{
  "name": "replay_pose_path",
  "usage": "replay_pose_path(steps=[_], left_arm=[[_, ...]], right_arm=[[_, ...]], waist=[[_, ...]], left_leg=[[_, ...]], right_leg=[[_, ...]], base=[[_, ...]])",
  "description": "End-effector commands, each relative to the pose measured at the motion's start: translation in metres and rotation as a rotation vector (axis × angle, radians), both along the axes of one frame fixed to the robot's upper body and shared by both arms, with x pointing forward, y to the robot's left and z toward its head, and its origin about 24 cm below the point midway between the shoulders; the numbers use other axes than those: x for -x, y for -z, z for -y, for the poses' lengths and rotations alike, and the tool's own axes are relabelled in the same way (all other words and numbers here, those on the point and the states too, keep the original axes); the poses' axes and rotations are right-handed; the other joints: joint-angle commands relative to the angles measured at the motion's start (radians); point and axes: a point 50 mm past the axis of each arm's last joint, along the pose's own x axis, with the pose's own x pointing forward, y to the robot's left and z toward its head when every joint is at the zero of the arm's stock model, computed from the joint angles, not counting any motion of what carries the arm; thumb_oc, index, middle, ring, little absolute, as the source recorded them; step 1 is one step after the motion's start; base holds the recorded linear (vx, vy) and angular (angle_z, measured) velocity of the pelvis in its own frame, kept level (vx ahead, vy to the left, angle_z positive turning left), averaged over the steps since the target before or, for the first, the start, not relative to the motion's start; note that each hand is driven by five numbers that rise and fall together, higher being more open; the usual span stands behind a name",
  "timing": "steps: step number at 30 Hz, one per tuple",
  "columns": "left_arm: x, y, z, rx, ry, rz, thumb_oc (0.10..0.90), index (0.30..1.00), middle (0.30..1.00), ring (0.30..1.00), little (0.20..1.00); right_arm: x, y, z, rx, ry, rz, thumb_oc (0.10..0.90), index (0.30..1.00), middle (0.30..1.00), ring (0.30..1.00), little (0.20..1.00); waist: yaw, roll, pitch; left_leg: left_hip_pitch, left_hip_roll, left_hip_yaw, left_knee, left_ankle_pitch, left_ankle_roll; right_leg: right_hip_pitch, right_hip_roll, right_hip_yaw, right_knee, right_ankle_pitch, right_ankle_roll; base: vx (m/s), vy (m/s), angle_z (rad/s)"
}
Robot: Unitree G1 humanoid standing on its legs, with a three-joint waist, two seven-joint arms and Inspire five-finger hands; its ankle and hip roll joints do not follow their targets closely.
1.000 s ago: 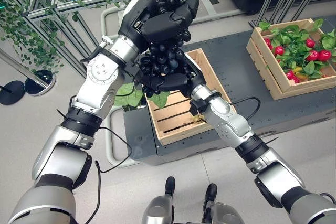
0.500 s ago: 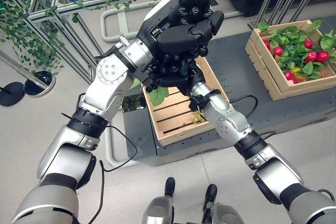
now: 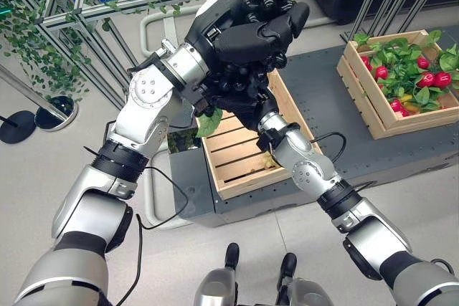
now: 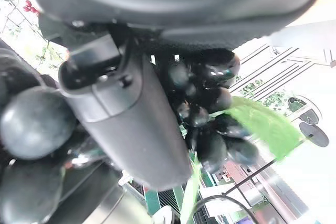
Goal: Pick up the fruits from the basket on one side to the basket on the other side
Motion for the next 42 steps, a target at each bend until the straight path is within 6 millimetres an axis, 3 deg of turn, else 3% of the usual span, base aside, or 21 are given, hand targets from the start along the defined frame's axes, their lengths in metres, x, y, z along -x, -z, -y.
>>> replay_pose_path(steps=[1,2,10,20,32,39,42], left_arm=[[-0.030,0.058,-0.027,0.219,-0.217,-0.200,0.627,0.641,0.641,0.641,0.641],[-0.032,0.061,-0.032,0.241,-0.262,-0.212,0.800,0.900,0.900,0.900,0.900],[-0.037,0.077,-0.053,0.300,-0.416,-0.261,0.800,0.900,0.900,0.900,0.900],[-0.040,0.083,-0.078,0.332,-0.581,-0.283,0.800,0.900,0.900,0.900,0.900],[-0.035,0.098,-0.115,0.436,-0.737,-0.318,0.800,0.900,0.900,0.900,0.900],[-0.020,0.099,-0.112,0.465,-0.709,-0.195,0.800,0.900,0.900,0.900,0.900],[-0.006,0.111,-0.092,0.474,-0.585,-0.190,0.800,0.900,0.900,0.900,0.900]], right_arm=[[0.009,-0.010,-0.009,-0.325,-0.013,0.084,0.400,0.300,0.300,0.300,0.300],[0.009,-0.009,-0.009,-0.327,-0.008,0.077,0.400,0.300,0.300,0.300,0.300],[0.008,-0.005,-0.007,-0.338,0.011,0.054,0.400,0.300,0.300,0.300,0.300],[0.005,0.002,0.003,-0.324,0.050,0.043,0.400,0.300,0.300,0.300,0.300],[0.003,0.021,0.027,-0.300,0.132,0.010,0.400,0.300,0.300,0.300,0.300],[0.010,0.031,0.049,-0.268,0.182,0.035,0.400,0.300,0.300,0.300,0.300],[0.019,0.037,0.063,-0.275,0.204,0.059,0.400,0.300,0.300,0.300,0.300]], waist=[[0.019,-0.013,-0.388],[0.019,-0.012,-0.388],[0.013,-0.011,-0.386],[0.006,-0.011,-0.387],[-0.012,-0.014,-0.380],[-0.019,-0.020,-0.375],[-0.021,-0.027,-0.370]], left_leg=[[0.022,-0.021,0.006,0.001,-0.123,0.007],[0.022,-0.021,0.007,0.001,-0.124,0.008],[0.021,-0.020,0.011,0.001,-0.122,0.008],[0.024,-0.018,0.019,0.001,-0.122,0.007],[0.026,-0.016,0.024,0.001,-0.123,0.004],[0.024,-0.015,0.028,0.001,-0.124,0.005],[0.022,-0.013,0.031,0.001,-0.127,0.008]], right_leg=[[0.063,-0.089,-0.016,0.002,-0.079,0.019],[0.064,-0.089,-0.016,0.002,-0.080,0.020],[0.060,-0.089,-0.012,0.002,-0.078,0.019],[0.060,-0.088,-0.006,0.002,-0.077,0.018],[0.057,-0.085,0.004,0.002,-0.078,0.016],[0.051,-0.082,0.015,0.002,-0.076,0.016],[0.044,-0.079,0.021,0.002,-0.075,0.017]], base=[[0.00,0.000,0.00],[0.00,0.000,0.00],[0.00,0.000,0.00],[0.00,0.000,0.00],[0.00,0.000,0.00],[0.00,0.000,0.00],[0.00,-0.001,0.04]])
